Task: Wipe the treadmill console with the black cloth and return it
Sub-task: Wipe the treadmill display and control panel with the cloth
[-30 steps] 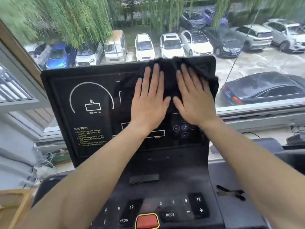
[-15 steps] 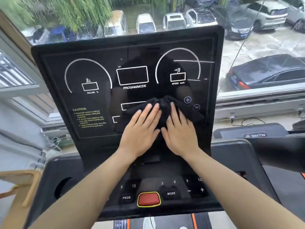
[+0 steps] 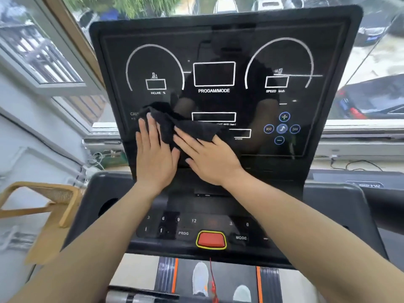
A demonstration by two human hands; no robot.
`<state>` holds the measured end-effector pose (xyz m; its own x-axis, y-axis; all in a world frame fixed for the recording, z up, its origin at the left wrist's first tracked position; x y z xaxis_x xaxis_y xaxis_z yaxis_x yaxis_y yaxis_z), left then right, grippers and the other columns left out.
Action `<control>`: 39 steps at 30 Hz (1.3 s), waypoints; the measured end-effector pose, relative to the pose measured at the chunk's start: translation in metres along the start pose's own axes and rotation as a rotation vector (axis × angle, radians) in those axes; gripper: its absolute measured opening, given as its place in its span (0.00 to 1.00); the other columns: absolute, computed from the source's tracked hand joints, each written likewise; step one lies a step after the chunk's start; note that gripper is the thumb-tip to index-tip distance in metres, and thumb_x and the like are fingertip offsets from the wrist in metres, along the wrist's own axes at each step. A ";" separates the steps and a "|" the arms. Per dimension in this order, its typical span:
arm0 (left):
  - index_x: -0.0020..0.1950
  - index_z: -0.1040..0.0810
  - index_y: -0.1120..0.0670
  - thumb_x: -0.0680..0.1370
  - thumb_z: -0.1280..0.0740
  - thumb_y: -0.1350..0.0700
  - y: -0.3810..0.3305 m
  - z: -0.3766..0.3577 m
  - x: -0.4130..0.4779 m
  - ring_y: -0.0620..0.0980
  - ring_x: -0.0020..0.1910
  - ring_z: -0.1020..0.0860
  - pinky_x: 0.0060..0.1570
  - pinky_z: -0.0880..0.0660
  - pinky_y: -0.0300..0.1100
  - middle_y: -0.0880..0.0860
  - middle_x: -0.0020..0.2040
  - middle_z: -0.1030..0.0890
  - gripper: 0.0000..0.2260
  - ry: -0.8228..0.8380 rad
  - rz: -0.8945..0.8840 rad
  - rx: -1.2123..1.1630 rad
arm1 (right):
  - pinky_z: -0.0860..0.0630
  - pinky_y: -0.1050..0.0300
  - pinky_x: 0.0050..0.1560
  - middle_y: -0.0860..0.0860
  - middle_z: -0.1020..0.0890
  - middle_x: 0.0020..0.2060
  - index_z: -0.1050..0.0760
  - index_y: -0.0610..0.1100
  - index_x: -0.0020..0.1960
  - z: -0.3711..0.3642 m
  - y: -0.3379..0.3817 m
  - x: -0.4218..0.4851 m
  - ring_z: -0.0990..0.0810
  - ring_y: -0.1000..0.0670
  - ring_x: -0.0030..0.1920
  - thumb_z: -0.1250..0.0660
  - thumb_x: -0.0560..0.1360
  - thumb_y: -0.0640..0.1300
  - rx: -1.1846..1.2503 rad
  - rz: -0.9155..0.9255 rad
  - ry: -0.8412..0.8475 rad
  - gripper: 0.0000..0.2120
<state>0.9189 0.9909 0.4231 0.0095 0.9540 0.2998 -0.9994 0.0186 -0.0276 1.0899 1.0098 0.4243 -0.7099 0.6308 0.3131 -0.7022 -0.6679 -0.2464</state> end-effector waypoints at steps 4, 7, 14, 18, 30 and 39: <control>0.80 0.50 0.65 0.83 0.46 0.44 -0.080 0.003 0.012 0.68 0.79 0.54 0.76 0.49 0.65 0.65 0.81 0.54 0.34 -0.030 -0.189 0.051 | 0.45 0.46 0.77 0.48 0.44 0.82 0.45 0.47 0.82 0.009 -0.064 -0.059 0.40 0.49 0.79 0.44 0.84 0.54 -0.071 -0.148 -0.053 0.29; 0.81 0.49 0.61 0.83 0.45 0.45 -0.153 0.010 0.024 0.64 0.80 0.54 0.76 0.50 0.62 0.60 0.82 0.54 0.32 -0.086 -0.319 0.016 | 0.39 0.42 0.75 0.46 0.42 0.81 0.43 0.46 0.81 0.011 -0.103 -0.106 0.41 0.47 0.79 0.42 0.83 0.54 -0.046 -0.364 -0.035 0.29; 0.82 0.52 0.57 0.84 0.44 0.49 -0.177 -0.015 -0.006 0.58 0.81 0.50 0.78 0.51 0.56 0.55 0.83 0.51 0.31 -0.068 -0.650 0.047 | 0.36 0.37 0.73 0.35 0.41 0.79 0.39 0.38 0.77 -0.008 -0.075 -0.157 0.41 0.35 0.77 0.45 0.81 0.55 0.076 -0.740 0.099 0.30; 0.82 0.56 0.56 0.84 0.44 0.46 -0.112 -0.019 -0.011 0.56 0.81 0.49 0.77 0.49 0.53 0.53 0.83 0.50 0.32 -0.073 -0.618 0.080 | 0.36 0.42 0.72 0.38 0.40 0.80 0.37 0.39 0.78 -0.007 -0.044 -0.116 0.42 0.39 0.77 0.43 0.81 0.54 0.072 -0.541 0.067 0.30; 0.79 0.48 0.67 0.83 0.46 0.54 0.053 -0.008 -0.013 0.67 0.80 0.51 0.77 0.48 0.62 0.67 0.80 0.47 0.29 -0.054 -0.114 0.027 | 0.43 0.43 0.77 0.45 0.50 0.83 0.49 0.39 0.82 0.008 0.044 0.057 0.47 0.45 0.81 0.50 0.85 0.55 0.066 -0.146 0.018 0.31; 0.77 0.38 0.66 0.84 0.43 0.50 0.011 -0.029 -0.072 0.67 0.79 0.47 0.76 0.42 0.61 0.65 0.78 0.38 0.26 0.089 -0.302 0.029 | 0.38 0.43 0.75 0.49 0.45 0.82 0.47 0.43 0.83 -0.017 0.039 -0.038 0.43 0.49 0.81 0.45 0.83 0.49 0.115 -0.057 0.099 0.30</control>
<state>0.9085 0.9310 0.3734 0.3072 0.9292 0.2055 -0.9516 0.2974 0.0778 1.0890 0.9664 0.3874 -0.6752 0.7008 0.2302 -0.7345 -0.6675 -0.1223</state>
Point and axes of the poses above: each hand's wrist, its own x-axis towards the middle knuckle, its own z-axis out of the back of the hand, y = z × x, the point moved 2 cm from there along x, towards the middle knuckle
